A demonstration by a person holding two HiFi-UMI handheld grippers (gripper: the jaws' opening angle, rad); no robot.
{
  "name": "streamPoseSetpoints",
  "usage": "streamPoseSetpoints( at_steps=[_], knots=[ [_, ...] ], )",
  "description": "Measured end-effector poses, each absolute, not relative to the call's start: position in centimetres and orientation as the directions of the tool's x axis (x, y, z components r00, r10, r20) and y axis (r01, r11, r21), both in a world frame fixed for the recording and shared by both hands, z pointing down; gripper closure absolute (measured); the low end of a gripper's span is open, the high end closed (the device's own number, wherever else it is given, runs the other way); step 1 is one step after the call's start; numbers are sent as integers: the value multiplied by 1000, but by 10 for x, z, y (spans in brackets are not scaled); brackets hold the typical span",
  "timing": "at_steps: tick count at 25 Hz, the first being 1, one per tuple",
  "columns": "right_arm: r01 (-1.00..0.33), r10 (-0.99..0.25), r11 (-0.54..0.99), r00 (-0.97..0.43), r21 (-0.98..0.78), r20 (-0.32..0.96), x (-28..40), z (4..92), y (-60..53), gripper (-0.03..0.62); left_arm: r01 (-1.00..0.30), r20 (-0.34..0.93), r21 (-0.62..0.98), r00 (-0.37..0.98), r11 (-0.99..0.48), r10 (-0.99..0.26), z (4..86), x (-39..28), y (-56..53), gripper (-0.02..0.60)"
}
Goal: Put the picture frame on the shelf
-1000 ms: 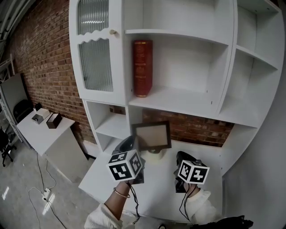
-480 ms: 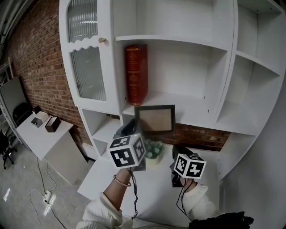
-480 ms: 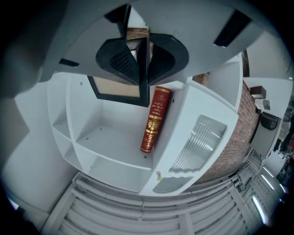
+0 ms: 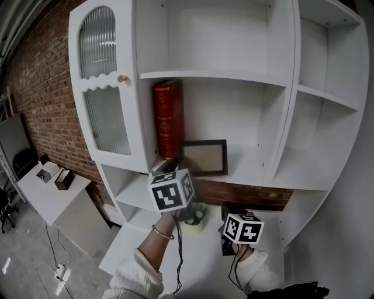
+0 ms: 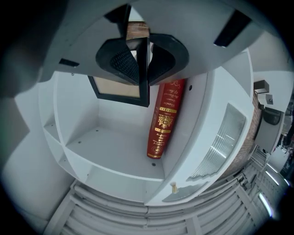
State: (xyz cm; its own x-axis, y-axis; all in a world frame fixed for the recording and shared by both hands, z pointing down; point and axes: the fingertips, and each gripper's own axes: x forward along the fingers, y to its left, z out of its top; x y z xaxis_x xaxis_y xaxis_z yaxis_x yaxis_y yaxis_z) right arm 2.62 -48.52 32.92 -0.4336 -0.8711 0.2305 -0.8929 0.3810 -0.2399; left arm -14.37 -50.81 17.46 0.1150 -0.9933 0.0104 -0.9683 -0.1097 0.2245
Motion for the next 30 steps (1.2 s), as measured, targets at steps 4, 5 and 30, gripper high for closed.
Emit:
streamPoseSetpoints(
  at_steps=[4,5,30],
  knots=[
    [-890,-866,381,-438,-249,240,27,335,-489,569,-967,19,228,118,-110,-993,177,-138,-517,514],
    [-890,-865,379,-438,-253,245,28,339,-489,569,-967,21,228,117,-110,-993,177,-137,-519,514],
    [-883,-849,375,-449,-281,278,37,367,-500,569,-977,35,183,118,-109,-992,173,-120,-544,499]
  ],
)
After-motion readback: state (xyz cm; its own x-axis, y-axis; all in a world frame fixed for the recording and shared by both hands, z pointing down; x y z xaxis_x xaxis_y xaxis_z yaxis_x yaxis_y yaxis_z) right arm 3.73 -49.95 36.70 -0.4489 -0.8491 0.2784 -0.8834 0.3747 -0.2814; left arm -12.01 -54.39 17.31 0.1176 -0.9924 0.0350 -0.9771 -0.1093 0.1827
